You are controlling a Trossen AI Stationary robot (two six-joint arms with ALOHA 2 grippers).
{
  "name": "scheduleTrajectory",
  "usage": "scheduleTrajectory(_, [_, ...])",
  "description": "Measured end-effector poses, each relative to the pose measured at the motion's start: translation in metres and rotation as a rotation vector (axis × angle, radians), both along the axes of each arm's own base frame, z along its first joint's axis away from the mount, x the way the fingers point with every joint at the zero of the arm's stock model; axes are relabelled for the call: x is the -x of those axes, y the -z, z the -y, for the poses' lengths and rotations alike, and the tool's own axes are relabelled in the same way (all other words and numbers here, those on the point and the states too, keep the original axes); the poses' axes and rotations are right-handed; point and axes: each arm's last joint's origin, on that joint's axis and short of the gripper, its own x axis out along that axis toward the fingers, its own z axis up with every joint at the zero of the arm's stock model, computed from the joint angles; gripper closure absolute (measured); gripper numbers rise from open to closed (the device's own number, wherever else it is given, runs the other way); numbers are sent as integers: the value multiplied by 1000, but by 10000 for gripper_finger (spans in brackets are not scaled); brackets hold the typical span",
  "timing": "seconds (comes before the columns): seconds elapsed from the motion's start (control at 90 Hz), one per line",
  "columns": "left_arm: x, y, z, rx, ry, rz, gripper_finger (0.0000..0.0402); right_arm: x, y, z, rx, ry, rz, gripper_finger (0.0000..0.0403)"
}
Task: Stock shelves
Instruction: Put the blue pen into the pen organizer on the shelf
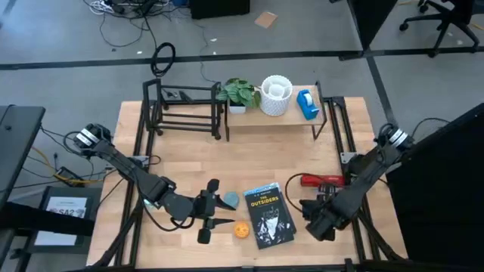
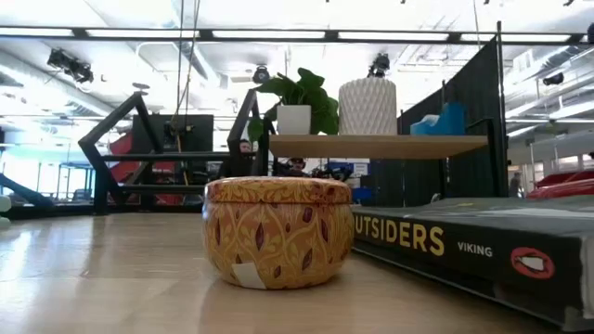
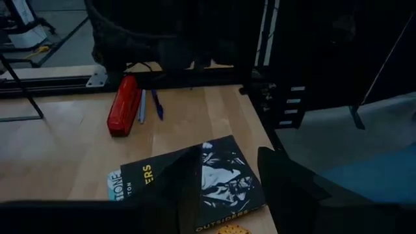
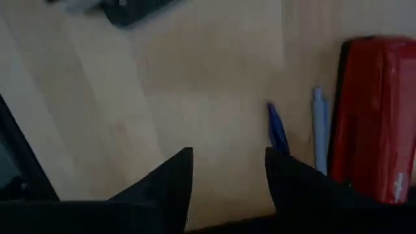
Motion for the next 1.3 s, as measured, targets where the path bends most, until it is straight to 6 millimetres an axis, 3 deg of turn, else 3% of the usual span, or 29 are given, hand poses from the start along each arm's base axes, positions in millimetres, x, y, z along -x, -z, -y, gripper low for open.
scheduleTrajectory(0.2, [0,0,0,0,1,0,271,25,9,24,-81,79,74,215])
scheduleTrajectory(0.378, [0,0,0,0,0,0,271,31,36,28,-131,5,131,194])
scheduleTrajectory(0.678, [0,0,0,-1,-1,0,271,35,73,36,26,-54,90,194])
scheduleTrajectory(1.089, [0,0,0,0,-3,0,271,46,100,46,39,-78,44,244])
scheduleTrajectory(1.3, [0,0,0,-1,-3,0,271,47,105,45,-16,-74,40,327])
